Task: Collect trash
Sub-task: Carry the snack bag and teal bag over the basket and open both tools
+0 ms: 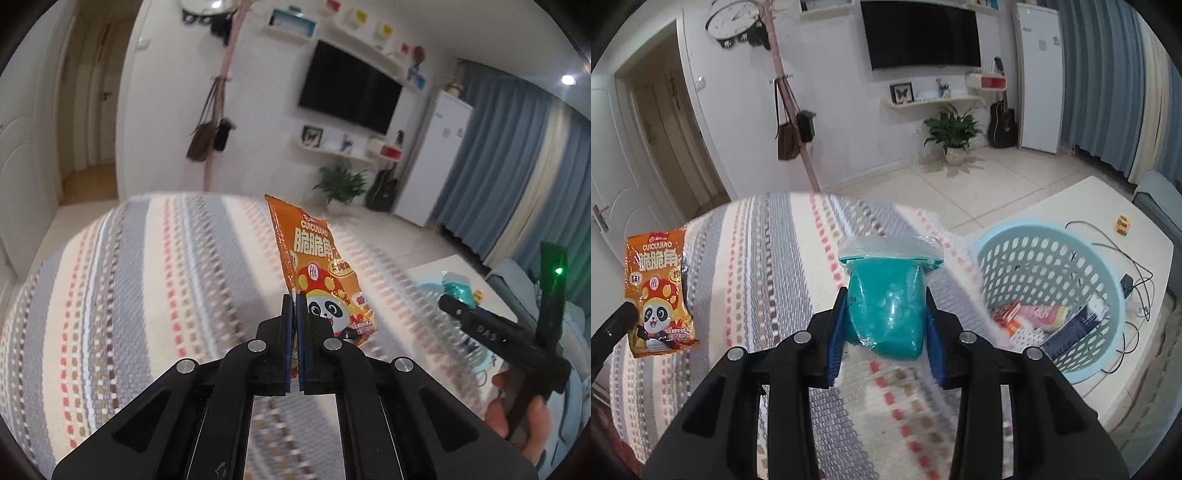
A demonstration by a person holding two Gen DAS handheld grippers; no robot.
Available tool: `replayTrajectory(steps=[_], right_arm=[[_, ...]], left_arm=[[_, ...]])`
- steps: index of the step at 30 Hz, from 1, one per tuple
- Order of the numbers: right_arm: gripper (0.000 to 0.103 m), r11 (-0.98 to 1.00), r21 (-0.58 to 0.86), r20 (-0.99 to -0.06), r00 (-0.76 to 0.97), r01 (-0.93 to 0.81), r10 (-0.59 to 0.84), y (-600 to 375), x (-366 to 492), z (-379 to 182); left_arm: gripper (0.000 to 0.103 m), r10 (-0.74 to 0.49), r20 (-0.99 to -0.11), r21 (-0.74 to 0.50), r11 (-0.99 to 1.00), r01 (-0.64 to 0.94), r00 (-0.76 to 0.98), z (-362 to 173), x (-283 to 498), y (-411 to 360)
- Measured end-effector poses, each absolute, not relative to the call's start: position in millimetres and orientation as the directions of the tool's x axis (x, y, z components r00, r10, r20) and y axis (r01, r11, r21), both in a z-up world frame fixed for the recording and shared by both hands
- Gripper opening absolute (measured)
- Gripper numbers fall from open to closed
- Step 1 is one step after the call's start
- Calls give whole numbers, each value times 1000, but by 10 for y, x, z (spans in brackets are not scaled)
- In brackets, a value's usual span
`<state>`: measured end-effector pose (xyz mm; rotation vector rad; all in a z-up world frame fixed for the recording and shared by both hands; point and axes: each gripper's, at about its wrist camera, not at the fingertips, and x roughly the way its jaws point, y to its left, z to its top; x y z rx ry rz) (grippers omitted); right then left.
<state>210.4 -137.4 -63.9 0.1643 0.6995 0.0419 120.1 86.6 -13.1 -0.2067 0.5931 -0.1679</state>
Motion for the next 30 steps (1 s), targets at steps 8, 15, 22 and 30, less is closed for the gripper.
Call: replayTrajectory(steps=[8, 15, 22, 30], right_arm=[[34, 989, 130, -539, 842, 74, 8, -1853, 1891, -236], [34, 984, 78, -498, 861, 163, -103, -2379, 1792, -143], [34, 966, 85, -540, 826, 245, -162, -2989, 1846, -302], [34, 944, 92, -609, 768, 315, -197, -3501, 1922, -613]], left_arm=[[0, -236, -478, -173, 970, 173, 846, 258, 1231, 264], [0, -285, -463, -133, 959, 252, 840, 368, 1386, -327], [0, -353, -479, -113, 933, 342, 804, 266, 1555, -965], [0, -410, -508, -109, 903, 416, 758, 95, 1748, -1481]])
